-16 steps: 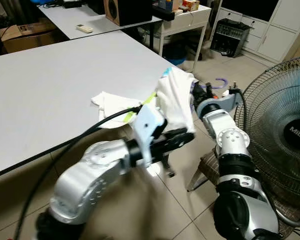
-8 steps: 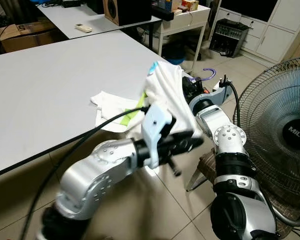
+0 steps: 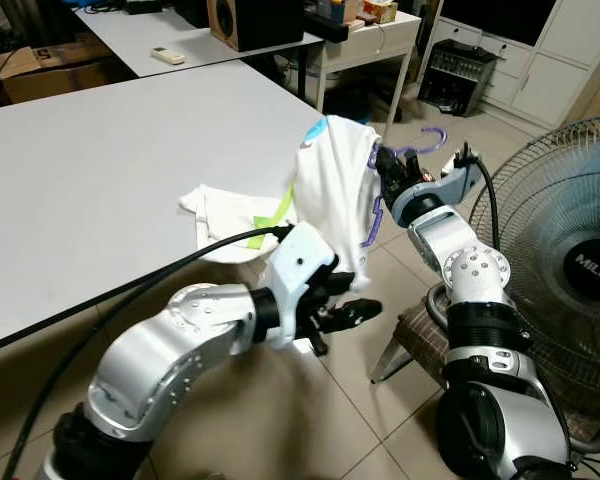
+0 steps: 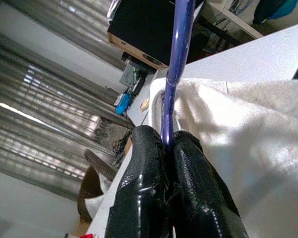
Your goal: Hang hanger
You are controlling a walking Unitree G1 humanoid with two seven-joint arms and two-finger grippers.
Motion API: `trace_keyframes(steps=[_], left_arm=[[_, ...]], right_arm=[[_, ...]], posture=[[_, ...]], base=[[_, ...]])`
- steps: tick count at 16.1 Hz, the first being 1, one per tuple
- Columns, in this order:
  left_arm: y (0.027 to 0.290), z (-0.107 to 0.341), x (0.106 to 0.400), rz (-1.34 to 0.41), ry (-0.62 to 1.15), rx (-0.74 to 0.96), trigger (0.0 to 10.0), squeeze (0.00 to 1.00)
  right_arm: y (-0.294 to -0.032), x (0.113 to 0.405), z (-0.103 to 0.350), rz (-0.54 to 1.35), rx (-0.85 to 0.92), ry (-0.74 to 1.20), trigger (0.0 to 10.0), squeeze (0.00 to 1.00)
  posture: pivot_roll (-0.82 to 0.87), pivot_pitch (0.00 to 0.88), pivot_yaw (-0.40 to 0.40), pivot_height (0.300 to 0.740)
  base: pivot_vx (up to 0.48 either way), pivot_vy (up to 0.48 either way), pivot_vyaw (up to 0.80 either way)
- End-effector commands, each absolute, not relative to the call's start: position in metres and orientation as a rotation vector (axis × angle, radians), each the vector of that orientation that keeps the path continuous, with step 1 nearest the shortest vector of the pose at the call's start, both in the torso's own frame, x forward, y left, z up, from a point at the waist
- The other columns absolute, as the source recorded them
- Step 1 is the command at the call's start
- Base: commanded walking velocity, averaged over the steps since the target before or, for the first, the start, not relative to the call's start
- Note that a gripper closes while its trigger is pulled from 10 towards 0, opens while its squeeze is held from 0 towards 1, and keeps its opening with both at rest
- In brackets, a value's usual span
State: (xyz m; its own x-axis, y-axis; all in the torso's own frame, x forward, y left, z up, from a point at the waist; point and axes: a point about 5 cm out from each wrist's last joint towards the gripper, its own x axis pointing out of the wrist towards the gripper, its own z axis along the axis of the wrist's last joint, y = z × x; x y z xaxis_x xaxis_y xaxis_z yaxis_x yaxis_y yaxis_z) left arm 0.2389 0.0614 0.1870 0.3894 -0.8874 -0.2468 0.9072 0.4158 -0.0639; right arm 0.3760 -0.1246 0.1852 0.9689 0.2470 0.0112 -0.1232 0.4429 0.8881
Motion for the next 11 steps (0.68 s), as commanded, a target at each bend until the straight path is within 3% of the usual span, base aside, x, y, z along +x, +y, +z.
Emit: trace_keyframes(steps=[1, 6, 7, 8, 9, 11], left_arm=[[0.055, 0.200, 0.237, -1.166, 0.193, 0.072, 10.0, 1.00], [0.052, 0.213, 0.243, -1.132, 0.079, 0.123, 10.0, 1.00], [0.049, 0.216, 0.239, -1.185, 0.068, 0.205, 10.0, 1.00], [0.051, 0.204, 0.237, -1.205, 0.115, 0.457, 10.0, 1.00], [0.057, 0.197, 0.239, -1.192, 0.145, 0.575, 10.0, 1.00], [0.054, 0.207, 0.240, -1.186, 0.105, 0.440, 10.0, 1.00]], right_arm=[[-0.129, 0.375, 0.189, 0.235, 1.078, 0.096, 10.0, 0.00], [-0.127, 0.374, 0.185, 0.235, 0.952, 0.105, 10.0, 0.00], [-0.126, 0.375, 0.184, 0.232, 0.969, 0.106, 10.0, 0.00], [-0.125, 0.376, 0.183, 0.226, 0.966, 0.106, 10.0, 0.00], [-0.123, 0.377, 0.185, 0.226, 0.961, 0.102, 10.0, 0.00], [-0.121, 0.377, 0.186, 0.233, 0.952, 0.093, 10.0, 0.00]], posture=[[-0.13, 0.000, -0.055, 0.740], [-0.13, 0.000, -0.062, 0.740], [-0.12, 0.000, -0.065, 0.740], [-0.11, 0.000, -0.066, 0.740], [-0.11, 0.000, -0.064, 0.740], [-0.11, 0.000, -0.056, 0.740]], base=[[0.000, 0.000, 0.00], [0.000, 0.000, 0.00], [0.000, 0.000, 0.00], [0.000, 0.000, 0.00], [0.000, 0.000, 0.00], [0.000, 0.000, 0.00]])
